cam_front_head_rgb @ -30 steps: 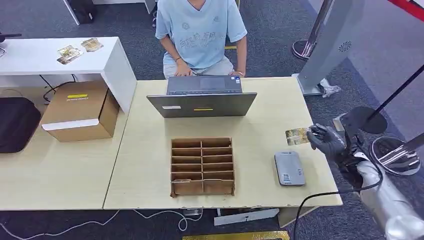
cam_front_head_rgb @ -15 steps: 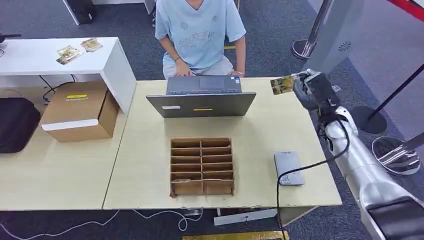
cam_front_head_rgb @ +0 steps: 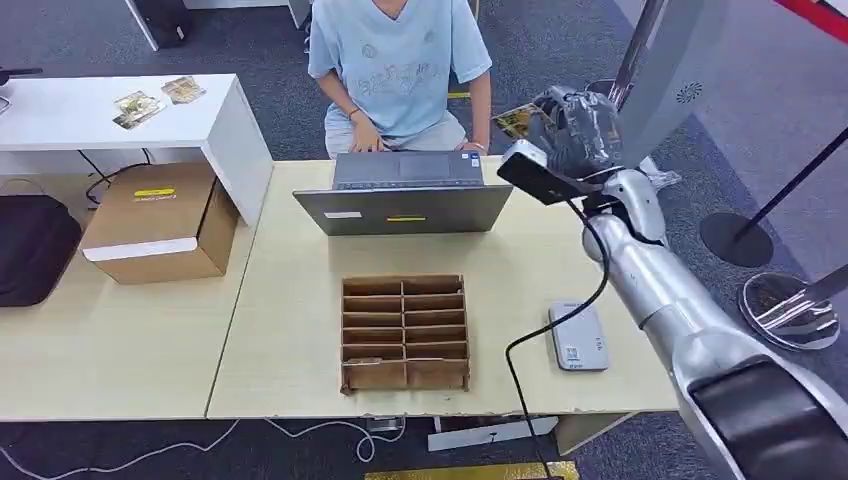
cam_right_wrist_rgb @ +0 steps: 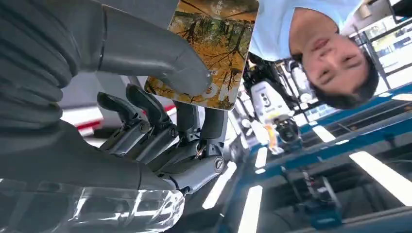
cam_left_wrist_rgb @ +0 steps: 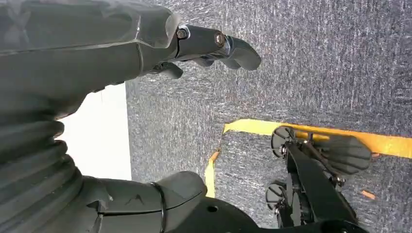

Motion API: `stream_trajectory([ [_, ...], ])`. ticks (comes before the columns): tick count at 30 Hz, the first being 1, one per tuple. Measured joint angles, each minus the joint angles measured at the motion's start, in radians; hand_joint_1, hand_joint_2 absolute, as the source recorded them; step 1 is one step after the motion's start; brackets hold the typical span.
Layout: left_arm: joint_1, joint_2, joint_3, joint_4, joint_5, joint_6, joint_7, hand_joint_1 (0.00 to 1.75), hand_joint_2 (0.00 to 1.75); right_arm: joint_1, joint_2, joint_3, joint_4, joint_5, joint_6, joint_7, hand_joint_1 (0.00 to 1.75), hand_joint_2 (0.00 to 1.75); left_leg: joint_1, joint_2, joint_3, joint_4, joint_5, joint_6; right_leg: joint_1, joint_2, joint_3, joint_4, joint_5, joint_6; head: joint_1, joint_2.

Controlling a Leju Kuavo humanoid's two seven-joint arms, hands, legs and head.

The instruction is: Pass the card to the sensor for recognition and then transmit it.

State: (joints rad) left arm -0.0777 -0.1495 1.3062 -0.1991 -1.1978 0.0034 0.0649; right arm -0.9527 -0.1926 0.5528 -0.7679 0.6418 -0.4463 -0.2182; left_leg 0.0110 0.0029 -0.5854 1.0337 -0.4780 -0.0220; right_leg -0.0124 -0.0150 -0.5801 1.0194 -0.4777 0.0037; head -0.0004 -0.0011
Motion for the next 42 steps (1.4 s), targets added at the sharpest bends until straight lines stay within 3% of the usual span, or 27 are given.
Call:
stream_trajectory([
  [4,-0.001,0.0,-0.007,0.0,-0.011,-0.006,0.0,0.0,1.75,-0.04,0.045,0.041,0.017,0.174,-0.005,0.056,1.75,1.75,0.0,0.0,0.0,0.0,0.0,0.0,0.0,0.001,0.0,0.0,0.0,0.0,0.0,0.0],
  [12,-0.006,0.0,-0.017,0.0,-0.014,-0.006,-0.001,0.0,1.75,-0.15,0.176,0.095,0.127,0.384,0.02,0.124,1.75,1.75,0.001,0.001,0.0,0.0,0.001,-0.001,0.0,0.001,-0.001,0.001,0.0,-0.001,0.0,0.0],
  [21,-0.013,-0.002,-0.017,0.0,0.001,0.0,-0.015,0.0,1.75,-0.223,0.305,0.12,0.246,0.458,0.045,0.189,1.75,1.75,0.0,0.001,0.0,0.0,0.001,-0.001,0.0,0.001,-0.001,0.001,0.0,0.0,0.0,0.0],
  [31,-0.014,-0.009,-0.017,0.0,-0.013,0.003,-0.014,0.0,1.75,-0.228,0.337,0.125,0.325,0.491,0.042,0.246,1.75,1.75,0.0,0.001,0.0,0.0,0.001,-0.001,0.0,0.001,-0.001,0.0,0.0,0.0,0.0,0.0],
  [42,-0.017,-0.01,-0.024,0.0,-0.02,0.004,-0.013,0.0,1.75,-0.228,0.351,0.089,0.359,0.517,0.015,0.248,1.75,1.75,0.001,0.001,0.0,0.0,0.001,-0.001,0.0,0.001,-0.001,0.001,0.0,0.0,0.0,0.0],
])
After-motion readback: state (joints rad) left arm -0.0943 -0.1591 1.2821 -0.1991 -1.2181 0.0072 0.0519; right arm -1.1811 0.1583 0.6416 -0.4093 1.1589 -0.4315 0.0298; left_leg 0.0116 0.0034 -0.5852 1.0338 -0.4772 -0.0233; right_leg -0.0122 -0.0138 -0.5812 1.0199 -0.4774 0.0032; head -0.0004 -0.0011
